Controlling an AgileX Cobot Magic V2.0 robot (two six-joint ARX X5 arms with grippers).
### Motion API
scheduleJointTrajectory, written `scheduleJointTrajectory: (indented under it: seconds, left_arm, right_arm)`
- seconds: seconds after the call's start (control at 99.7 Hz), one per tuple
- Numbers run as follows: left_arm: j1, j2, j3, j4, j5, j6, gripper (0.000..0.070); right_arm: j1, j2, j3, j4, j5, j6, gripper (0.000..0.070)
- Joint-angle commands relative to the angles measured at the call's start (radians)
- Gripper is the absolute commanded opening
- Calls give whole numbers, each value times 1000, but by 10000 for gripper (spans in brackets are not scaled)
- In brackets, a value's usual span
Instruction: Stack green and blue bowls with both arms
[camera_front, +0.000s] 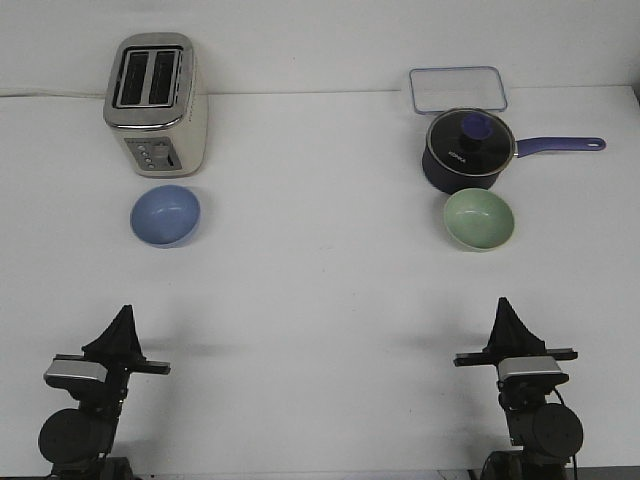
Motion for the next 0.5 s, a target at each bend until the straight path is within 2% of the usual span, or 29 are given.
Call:
scheduleJointTrajectory:
  seconds: [0.0, 0.281, 0.341, 0.492]
  left_arm:
    - [1, -2, -20, 11, -3, 5, 12]
    - [1, -2, -20, 11, -3, 5, 12]
    - [1, -2, -20, 11, -3, 5, 12]
    - [1, -2, -20, 11, -3, 5, 12]
  right_arm:
    - [0, 0, -2, 11, 3, -11, 0]
    - [0, 0, 9, 55, 4, -9, 0]
    - [0, 0, 26, 53, 4, 16, 0]
    - [0, 1, 118, -63, 4, 42, 0]
